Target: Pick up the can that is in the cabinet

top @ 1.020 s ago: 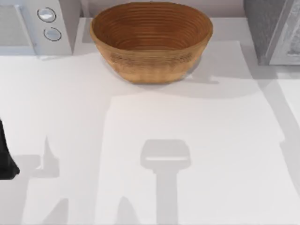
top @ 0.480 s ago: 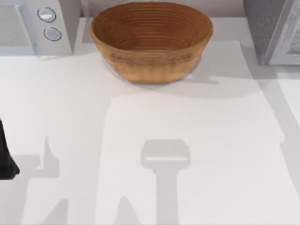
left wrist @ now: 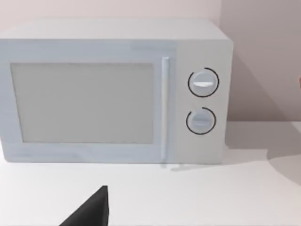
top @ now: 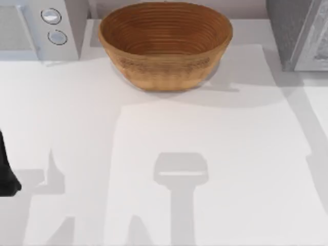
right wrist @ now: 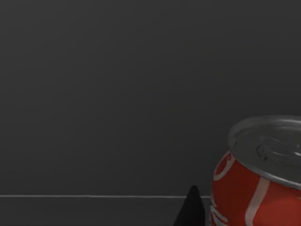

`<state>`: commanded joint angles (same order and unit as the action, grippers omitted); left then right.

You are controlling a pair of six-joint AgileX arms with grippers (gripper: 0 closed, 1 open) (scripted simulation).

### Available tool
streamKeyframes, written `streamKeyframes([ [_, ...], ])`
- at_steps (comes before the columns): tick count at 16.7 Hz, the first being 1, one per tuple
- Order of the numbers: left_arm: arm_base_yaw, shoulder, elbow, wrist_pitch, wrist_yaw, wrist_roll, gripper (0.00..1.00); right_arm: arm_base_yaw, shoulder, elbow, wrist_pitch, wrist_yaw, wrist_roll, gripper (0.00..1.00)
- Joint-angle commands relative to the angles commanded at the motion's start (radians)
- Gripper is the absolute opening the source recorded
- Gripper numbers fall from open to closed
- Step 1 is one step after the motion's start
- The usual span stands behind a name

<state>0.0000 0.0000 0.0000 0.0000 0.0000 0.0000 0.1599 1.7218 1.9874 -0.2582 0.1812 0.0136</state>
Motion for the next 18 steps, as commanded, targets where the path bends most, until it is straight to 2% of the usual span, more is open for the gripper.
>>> streamKeyframes([
  [3,0.0,0.0,0.0,0.0,0.0,0.0,1.0,0.035,-0.068,-0.014,-0.064,0.037,0.001,0.0],
  [11,0.0,0.0,0.0,0.0,0.0,0.0,1.0,0.16,-0.438,-0.095,-0.338,0.154,-0.002,0.0],
  [18,0.0,0.0,0.0,0.0,0.0,0.0,1.0,0.164,-0.458,-0.109,-0.344,0.158,0.0,0.0],
])
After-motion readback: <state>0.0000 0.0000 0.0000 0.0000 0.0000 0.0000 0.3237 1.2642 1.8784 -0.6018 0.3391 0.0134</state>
